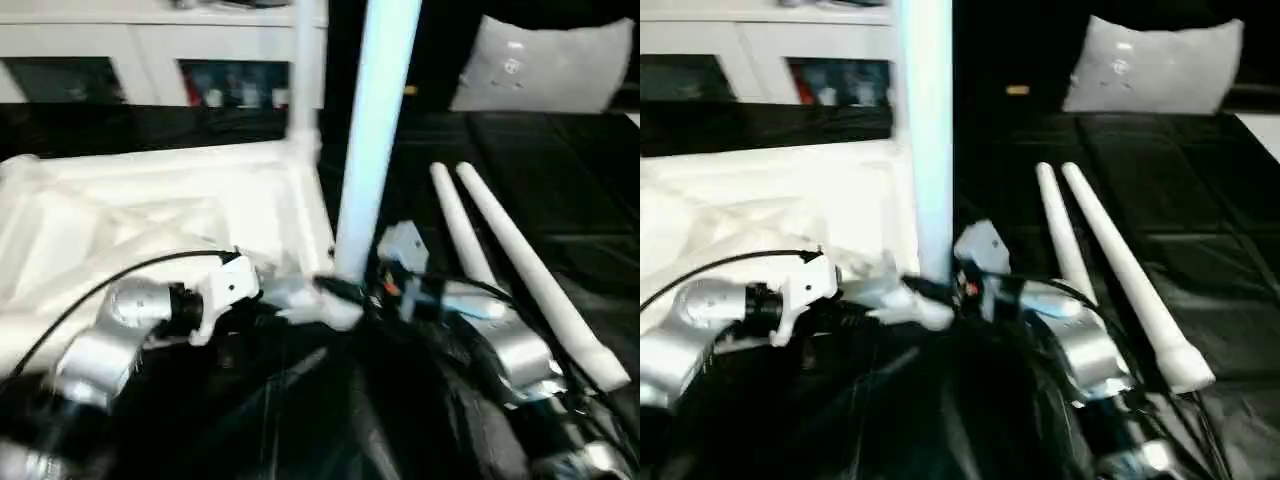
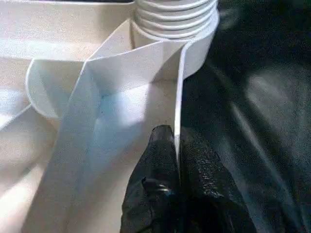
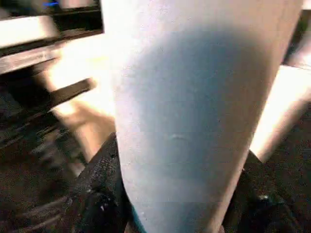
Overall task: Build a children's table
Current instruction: Insert table leg to table base
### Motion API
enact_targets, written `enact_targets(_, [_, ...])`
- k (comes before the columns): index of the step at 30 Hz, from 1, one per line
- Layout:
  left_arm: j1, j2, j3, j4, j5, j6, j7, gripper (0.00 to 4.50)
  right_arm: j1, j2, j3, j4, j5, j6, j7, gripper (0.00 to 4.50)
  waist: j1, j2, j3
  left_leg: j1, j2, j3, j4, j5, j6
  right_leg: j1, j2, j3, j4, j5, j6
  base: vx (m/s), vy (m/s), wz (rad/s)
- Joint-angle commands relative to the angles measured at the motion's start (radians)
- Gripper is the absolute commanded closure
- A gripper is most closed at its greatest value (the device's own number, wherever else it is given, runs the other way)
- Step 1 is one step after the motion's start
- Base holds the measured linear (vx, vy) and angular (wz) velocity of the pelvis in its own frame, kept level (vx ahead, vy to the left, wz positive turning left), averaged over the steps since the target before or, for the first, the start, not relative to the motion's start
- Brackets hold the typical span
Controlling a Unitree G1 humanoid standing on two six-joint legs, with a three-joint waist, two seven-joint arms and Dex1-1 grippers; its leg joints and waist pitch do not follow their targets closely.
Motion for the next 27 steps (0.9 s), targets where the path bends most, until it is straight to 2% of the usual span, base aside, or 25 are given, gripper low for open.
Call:
enact_targets(1, [0.008, -0.048, 0.052, -0.103, -0.040, 0.039, 0.094, 4.50, 0.056, 0.002, 0.044, 0.180, -0.077, 0.085, -0.057, 2.59, 0.003, 0.001, -0.012, -0.025, 0.069, -0.033, -0.100, -0.228, 0.031, 0.023, -0.089, 0.062, -0.090, -0.361, -0.221, 0.000, 0.000, 0.00])
enact_targets(2, [0.042, -0.073, 0.035, -0.178, -0.021, 0.094, 0.125, 4.50, 0.029, 0.025, 0.022, 0.220, -0.078, 0.083, -0.104, 2.59, 0.003, 0.000, -0.012, -0.024, 0.068, -0.032, -0.100, -0.222, 0.037, 0.022, -0.087, 0.061, -0.093, -0.357, -0.220, 0.000, 0.000, 0.00])
enact_targets(3, [0.059, -0.095, 0.012, -0.230, -0.008, 0.133, 0.147, 4.50, 0.006, 0.039, 0.016, 0.253, -0.084, 0.072, -0.132, 2.59, -0.002, -0.003, -0.016, -0.024, 0.068, -0.029, -0.096, -0.200, 0.047, 0.024, -0.089, 0.062, -0.091, -0.321, -0.235, 0.000, 0.000, 0.00])
enact_targets(5, [0.062, -0.116, -0.005, -0.257, -0.004, 0.161, 0.163, 4.50, -0.008, 0.048, 0.017, 0.272, -0.086, 0.066, -0.140, 2.59, -0.005, 0.000, -0.018, -0.024, 0.065, -0.024, -0.091, -0.150, 0.067, 0.026, -0.087, 0.061, -0.089, -0.259, -0.256, 0.000, 0.000, 0.00])
enact_targets(6, [0.063, -0.123, -0.011, -0.268, -0.006, 0.176, 0.172, 4.50, -0.013, 0.051, 0.018, 0.280, -0.085, 0.063, -0.142, 2.59, -0.005, 0.000, -0.018, -0.024, 0.064, -0.023, -0.090, -0.137, 0.073, 0.027, -0.085, 0.060, -0.089, -0.239, -0.259, 0.000, 0.000, 0.00])
enact_targets(7, [0.055, -0.135, -0.021, -0.273, 0.004, 0.187, 0.187, 4.50, -0.021, 0.058, 0.019, 0.289, -0.084, 0.065, -0.145, 2.59, -0.003, -0.005, -0.022, -0.024, 0.063, -0.020, -0.087, -0.104, 0.086, 0.030, -0.084, 0.059, -0.085, -0.187, -0.268, 0.000, 0.000, 0.00])
enact_targets(8, [0.047, -0.146, -0.031, -0.280, 0.016, 0.204, 0.205, 4.50, -0.026, 0.065, 0.017, 0.297, -0.085, 0.066, -0.148, 2.59, -0.002, -0.006, -0.024, -0.023, 0.063, -0.018, -0.086, -0.070, 0.099, 0.033, -0.083, 0.057, -0.079, -0.134, -0.279, 0.000, 0.000, 0.00])
enact_targets(10, [0.028, -0.167, -0.042, -0.287, 0.030, 0.234, 0.237, 4.50, -0.031, 0.079, 0.012, 0.310, -0.086, 0.068, -0.152, 2.59, -0.001, -0.003, -0.023, -0.023, 0.064, -0.017, -0.085, -0.047, 0.109, 0.034, -0.083, 0.055, -0.076, -0.095, -0.295, 0.000, 0.000, 0.00])
enact_targets(11, [0.024, -0.174, -0.044, -0.289, 0.032, 0.244, 0.247, 4.50, -0.031, 0.084, 0.010, 0.315, -0.086, 0.068, -0.154, 2.59, 0.000, -0.003, -0.023, -0.020, 0.065, -0.016, -0.084, -0.051, 0.108, 0.033, -0.083, 0.054, -0.076, -0.089, -0.300, 0.000, 0.000, 0.00])
enact_targets(13, [0.023, -0.177, -0.051, -0.300, 0.045, 0.272, 0.264, 4.50, -0.029, 0.094, 0.007, 0.323, -0.081, 0.062, -0.153, 2.59, 0.002, -0.001, -0.022, -0.021, 0.067, -0.016, -0.086, -0.062, 0.104, 0.035, -0.083, 0.054, -0.075, -0.090, -0.303, 0.000, 0.000, 0.00])
enact_targets(18, [0.020, -0.172, -0.053, -0.279, 0.086, 0.272, 0.303, 4.50, -0.026, 0.099, 0.001, 0.326, -0.064, 0.059, -0.140, 2.59, 0.004, -0.001, -0.019, -0.017, 0.068, -0.016, -0.090, -0.119, 0.085, 0.032, -0.082, 0.055, -0.082, -0.147, -0.289, 0.000, 0.000, 0.00])
enact_targets(19, [0.019, -0.170, -0.052, -0.274, 0.088, 0.272, 0.307, 4.50, -0.025, 0.103, -0.005, 0.327, -0.056, 0.057, -0.138, 2.24, 0.005, -0.001, -0.020, -0.017, 0.068, -0.016, -0.090, -0.123, 0.080, 0.032, -0.083, 0.056, -0.083, -0.152, -0.287, 0.000, 0.000, 0.00])
enact_targets(21, [0.010, -0.168, -0.043, -0.261, 0.077, 0.273, 0.305, 4.50, -0.033, 0.112, -0.023, 0.340, -0.048, 0.042, -0.143, 1.89, 0.004, 0.000, -0.022, -0.017, 0.068, -0.017, -0.089, -0.118, 0.078, 0.032, -0.083, 0.056, -0.082, -0.145, -0.288, 0.000, 0.000, 0.00])
enact_targets(25, [-0.011, -0.160, -0.025, -0.217, 0.070, 0.269, 0.306, 4.50, -0.047, 0.115, -0.035, 0.364, -0.059, 0.017, -0.141, 1.66, 0.011, 0.000, -0.028, -0.015, 0.066, -0.013, -0.083, -0.054, 0.090, 0.035, -0.082, 0.055, -0.074, -0.071, -0.308, 0.000, 0.000, 0.00])
enact_targets(26, [-0.020, -0.161, -0.011, -0.194, 0.068, 0.258, 0.311, 4.50, -0.047, 0.112, -0.038, 0.365, -0.059, 0.011, -0.135, 1.44, 0.013, -0.001, -0.030, -0.013, 0.065, -0.011, -0.081, -0.042, 0.095, 0.035, -0.080, 0.054, -0.072, -0.054, -0.311, 0.000, 0.000, 0.00])
enact_targets(27, [-0.025, -0.160, -0.007, -0.184, 0.067, 0.248, 0.311, 4.50, -0.047, 0.111, -0.040, 0.363, -0.058, 0.007, -0.132, 1.39, 0.015, -0.001, -0.029, -0.012, 0.066, -0.010, -0.082, -0.047, 0.096, 0.035, -0.082, 0.054, -0.073, -0.059, -0.316, 0.000, 0.000, 0.00])
